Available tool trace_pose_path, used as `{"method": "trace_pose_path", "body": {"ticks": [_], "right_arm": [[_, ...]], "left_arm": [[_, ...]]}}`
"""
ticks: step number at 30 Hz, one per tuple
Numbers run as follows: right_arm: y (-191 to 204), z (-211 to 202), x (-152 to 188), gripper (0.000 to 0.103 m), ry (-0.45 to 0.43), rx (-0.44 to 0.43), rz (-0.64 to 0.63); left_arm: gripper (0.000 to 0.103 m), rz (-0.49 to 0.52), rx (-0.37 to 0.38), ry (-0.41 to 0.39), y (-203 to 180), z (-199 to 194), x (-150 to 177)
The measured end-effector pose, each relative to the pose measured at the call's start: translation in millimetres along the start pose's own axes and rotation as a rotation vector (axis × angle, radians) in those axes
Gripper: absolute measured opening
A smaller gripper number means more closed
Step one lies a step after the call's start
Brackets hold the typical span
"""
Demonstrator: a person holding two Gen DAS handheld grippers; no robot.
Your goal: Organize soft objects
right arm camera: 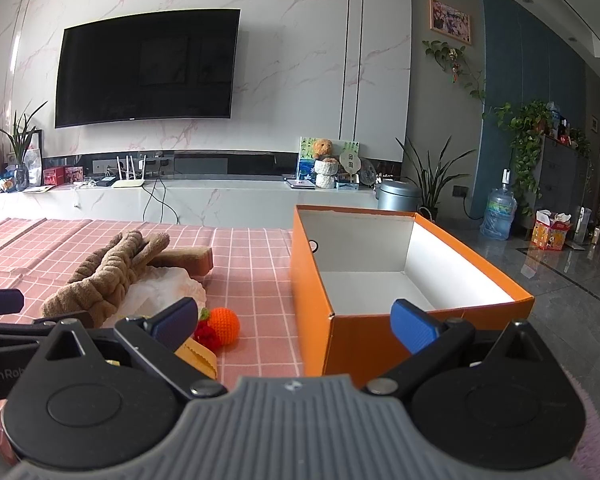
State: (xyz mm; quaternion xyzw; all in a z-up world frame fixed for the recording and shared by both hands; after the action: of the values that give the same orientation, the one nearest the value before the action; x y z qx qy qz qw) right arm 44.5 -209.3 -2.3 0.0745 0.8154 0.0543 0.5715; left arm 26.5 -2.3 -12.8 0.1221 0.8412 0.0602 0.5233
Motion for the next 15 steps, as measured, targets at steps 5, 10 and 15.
{"method": "trace_pose_path", "body": {"ticks": [5, 10, 15], "right_arm": [[0.2, 0.2, -0.1, 0.101, 0.0, 0.0, -0.001], [0.2, 0.4, 0.0, 0.101, 0.0, 0.001, -0.001], [-0.5, -0.2, 0.5, 0.101, 0.003, 0.0, -0.002]], "left_arm": [[0.089, 0.0, 0.0, 0.0, 0.0, 0.1, 0.1], [0.089, -0.003, 0.002, 0.0, -0.2, 0.4, -0.3], [0.089, -0.002, 0.002, 0.0, -0.3, 0.4, -0.4]]}}
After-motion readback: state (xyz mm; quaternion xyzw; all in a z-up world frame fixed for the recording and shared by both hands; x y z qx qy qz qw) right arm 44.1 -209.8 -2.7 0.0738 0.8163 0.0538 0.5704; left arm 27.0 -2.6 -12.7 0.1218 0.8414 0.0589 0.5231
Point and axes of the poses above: each gripper's, at about its wrist camera, not at the fingertips, and z roughly the way its jaws point, y to its left, x to its underside, the point moved 3 cm from there along z, roughly the way its jaws point, and after that the axes turned 14 degrees about z, right-handed, at the moved point
